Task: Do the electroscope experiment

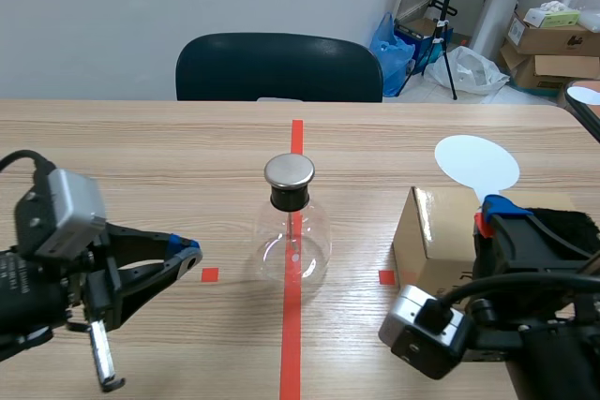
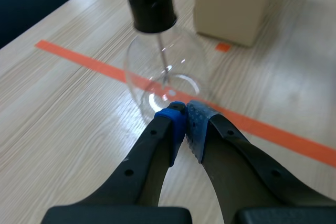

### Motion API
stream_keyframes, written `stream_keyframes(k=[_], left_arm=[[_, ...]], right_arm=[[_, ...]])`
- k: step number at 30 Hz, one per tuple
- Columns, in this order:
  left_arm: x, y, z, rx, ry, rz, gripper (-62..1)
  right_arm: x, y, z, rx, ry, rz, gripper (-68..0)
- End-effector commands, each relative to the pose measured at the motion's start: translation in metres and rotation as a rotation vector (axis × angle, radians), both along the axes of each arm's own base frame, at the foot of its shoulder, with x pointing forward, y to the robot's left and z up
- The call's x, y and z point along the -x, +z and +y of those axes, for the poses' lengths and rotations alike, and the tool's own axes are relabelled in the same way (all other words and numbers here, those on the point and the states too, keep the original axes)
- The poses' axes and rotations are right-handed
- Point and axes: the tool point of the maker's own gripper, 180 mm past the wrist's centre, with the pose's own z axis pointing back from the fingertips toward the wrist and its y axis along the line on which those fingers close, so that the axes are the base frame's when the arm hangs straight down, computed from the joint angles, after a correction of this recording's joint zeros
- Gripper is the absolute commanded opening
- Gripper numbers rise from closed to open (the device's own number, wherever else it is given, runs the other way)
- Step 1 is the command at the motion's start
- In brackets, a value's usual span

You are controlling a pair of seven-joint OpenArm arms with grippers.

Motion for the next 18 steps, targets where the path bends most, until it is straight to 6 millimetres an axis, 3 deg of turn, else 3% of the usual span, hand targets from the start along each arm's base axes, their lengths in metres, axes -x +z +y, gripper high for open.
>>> stream_keyframes(k=[1, 8, 13, 18], left_arm=[[0.014, 0.01, -0.004, 0.037, -0.019, 0.011, -58.1], [0.06, 0.047, -0.01, 0.074, -0.093, 0.029, -58.2], [0.071, 0.063, -0.006, 0.062, -0.085, 0.009, -58.2], [0.07, 0.072, -0.003, 0.063, -0.074, -0.01, -57.0]], right_arm=[[-0.001, 0.01, -0.002, 0.0, 0.001, -0.062, -66.5], [0.006, -0.011, -0.008, 0.015, 0.035, -0.006, -66.5], [0.008, -0.016, -0.011, 0.011, 0.032, 0.006, -66.5], [0.008, -0.017, -0.013, 0.001, 0.026, 0.009, -66.5]])
